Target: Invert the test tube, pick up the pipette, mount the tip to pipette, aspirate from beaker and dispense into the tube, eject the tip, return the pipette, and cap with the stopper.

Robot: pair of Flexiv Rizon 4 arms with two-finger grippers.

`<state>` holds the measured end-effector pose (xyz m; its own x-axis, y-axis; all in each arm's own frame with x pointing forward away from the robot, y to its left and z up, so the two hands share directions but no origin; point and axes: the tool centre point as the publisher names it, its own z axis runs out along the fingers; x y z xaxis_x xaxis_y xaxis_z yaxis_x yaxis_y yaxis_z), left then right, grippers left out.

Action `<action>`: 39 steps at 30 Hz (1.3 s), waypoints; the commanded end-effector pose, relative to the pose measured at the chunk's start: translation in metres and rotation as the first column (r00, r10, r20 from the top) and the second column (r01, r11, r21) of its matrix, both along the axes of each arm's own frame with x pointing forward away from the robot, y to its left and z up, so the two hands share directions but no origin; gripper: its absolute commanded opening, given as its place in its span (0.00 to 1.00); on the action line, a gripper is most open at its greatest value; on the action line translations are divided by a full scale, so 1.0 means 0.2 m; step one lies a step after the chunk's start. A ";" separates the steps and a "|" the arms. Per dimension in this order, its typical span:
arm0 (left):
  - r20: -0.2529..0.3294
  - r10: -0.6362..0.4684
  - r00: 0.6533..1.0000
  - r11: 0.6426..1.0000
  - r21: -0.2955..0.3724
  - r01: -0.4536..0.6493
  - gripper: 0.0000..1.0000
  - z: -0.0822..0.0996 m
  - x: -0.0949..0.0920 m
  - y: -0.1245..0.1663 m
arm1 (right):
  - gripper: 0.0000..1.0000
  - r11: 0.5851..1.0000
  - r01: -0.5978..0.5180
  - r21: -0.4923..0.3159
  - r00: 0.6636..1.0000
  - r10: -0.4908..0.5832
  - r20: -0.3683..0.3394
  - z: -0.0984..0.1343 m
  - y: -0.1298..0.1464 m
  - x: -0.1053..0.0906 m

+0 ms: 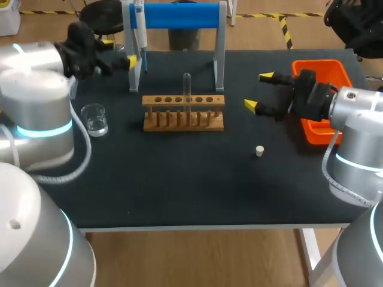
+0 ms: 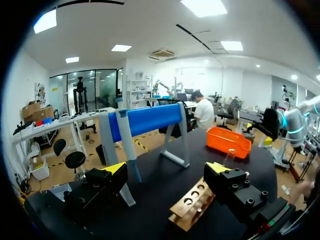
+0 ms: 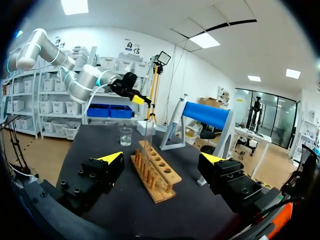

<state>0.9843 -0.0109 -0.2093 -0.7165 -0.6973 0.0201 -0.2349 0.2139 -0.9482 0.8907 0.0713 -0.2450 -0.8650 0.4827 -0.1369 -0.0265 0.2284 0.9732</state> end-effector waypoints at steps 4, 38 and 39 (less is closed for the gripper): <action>0.163 -0.056 0.985 0.997 -0.042 0.064 1.00 -0.14 -0.40 -0.09 | 1.00 1.000 0.005 0.000 1.000 -0.005 0.002 0.00 0.00 -0.01; 0.155 -0.176 0.972 0.977 -0.094 0.192 1.00 -0.31 -0.54 -0.25 | 1.00 1.000 0.005 0.000 1.000 -0.005 0.002 0.00 0.00 -0.01; 0.155 -0.176 0.972 0.977 -0.094 0.192 1.00 -0.31 -0.54 -0.25 | 1.00 1.000 0.005 0.000 1.000 -0.005 0.002 0.00 0.00 -0.01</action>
<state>0.8772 -0.0610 -0.2707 -0.8338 -0.5515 -0.0251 -0.0601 0.1359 -0.9889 0.8904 0.0707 -0.2453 -0.8651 0.4826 -0.1371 -0.0272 0.2277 0.9733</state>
